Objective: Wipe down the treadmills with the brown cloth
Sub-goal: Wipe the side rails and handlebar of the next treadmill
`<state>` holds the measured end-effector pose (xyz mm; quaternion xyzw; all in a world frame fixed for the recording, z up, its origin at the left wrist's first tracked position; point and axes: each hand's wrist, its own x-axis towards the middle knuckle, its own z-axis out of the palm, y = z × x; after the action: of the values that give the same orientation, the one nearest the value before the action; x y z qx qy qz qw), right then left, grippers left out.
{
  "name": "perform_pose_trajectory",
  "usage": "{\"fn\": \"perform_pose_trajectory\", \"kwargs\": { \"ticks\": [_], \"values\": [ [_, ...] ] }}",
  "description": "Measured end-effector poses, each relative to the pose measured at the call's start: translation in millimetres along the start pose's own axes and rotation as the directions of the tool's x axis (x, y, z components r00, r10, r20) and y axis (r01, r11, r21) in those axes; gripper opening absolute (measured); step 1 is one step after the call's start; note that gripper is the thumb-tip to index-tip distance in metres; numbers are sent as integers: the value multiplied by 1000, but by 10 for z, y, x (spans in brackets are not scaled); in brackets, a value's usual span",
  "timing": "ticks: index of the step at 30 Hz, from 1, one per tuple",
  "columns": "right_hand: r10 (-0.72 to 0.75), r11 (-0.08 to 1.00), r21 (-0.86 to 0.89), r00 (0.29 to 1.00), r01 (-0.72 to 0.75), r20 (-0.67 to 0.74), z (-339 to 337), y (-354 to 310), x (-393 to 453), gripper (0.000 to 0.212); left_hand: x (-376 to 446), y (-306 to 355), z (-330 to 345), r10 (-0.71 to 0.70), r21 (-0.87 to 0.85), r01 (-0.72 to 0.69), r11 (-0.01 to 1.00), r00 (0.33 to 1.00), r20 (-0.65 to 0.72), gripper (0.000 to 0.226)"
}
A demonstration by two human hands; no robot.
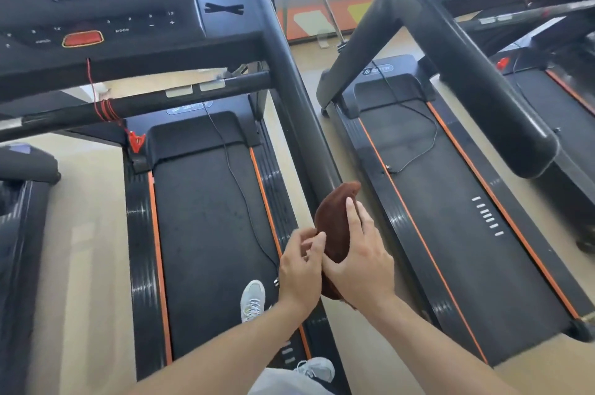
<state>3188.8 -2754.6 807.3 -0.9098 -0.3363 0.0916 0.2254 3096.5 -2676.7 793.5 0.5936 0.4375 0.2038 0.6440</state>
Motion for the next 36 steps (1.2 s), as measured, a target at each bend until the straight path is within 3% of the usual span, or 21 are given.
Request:
{"fn": "perform_pose_trajectory", "kwargs": {
  "ticks": [3,4,6,7,8,11,12,15,18,20,23,24,26,29,32,34,36],
  "values": [
    [18,917,388,984,-86,177,-143,141,49,85,169,145,-2,-58,54,53,997,995,86,41],
    [35,801,572,967,-179,254,-189,171,54,76,207,178,6,-63,88,53,995,991,117,45],
    [203,398,805,898,-440,391,-244,190,70,54,252,218,26,-44,183,17,983,989,140,41],
    [355,222,800,810,-558,466,-216,245,89,45,266,216,24,-23,223,-9,975,989,143,39],
    [472,160,752,719,-639,510,-184,312,93,43,278,208,13,-12,241,-26,970,988,156,39],
    [495,137,530,521,-837,695,-59,503,0,77,265,198,-35,-32,230,-20,973,976,217,36],
    [456,127,502,499,-856,736,-37,522,-42,76,251,194,-51,-39,230,-14,973,973,228,35],
    [527,118,592,556,-797,643,-97,462,-40,46,191,238,-81,-38,234,-19,972,971,236,35],
    [621,199,794,700,-574,351,-184,425,72,17,163,290,-119,-51,220,-2,975,971,235,33],
    [613,176,882,750,-437,249,-316,322,141,11,119,304,-153,-41,238,-12,971,976,214,26],
    [505,235,921,849,-312,159,-600,53,125,14,83,346,-210,206,333,-201,921,978,22,21],
    [445,283,917,886,-281,134,-682,-43,84,16,77,391,-198,289,314,-279,908,957,14,22],
    [281,365,903,951,-228,126,-821,-260,-13,18,30,650,-148,236,134,-254,958,962,137,14],
    [160,344,900,961,-268,226,-859,-474,-113,16,29,924,-101,-21,-87,45,995,966,260,26],
    [240,169,920,920,-354,310,-810,-576,-64,20,89,965,-146,-21,-53,38,998,958,287,36],
    [306,80,905,875,-417,376,-791,-613,-7,29,92,993,-162,-5,-62,20,998,975,224,22],
    [300,59,879,849,-472,436,-782,-646,37,38,98,1022,-165,15,-91,-1,996,988,151,14]
  ]
}}
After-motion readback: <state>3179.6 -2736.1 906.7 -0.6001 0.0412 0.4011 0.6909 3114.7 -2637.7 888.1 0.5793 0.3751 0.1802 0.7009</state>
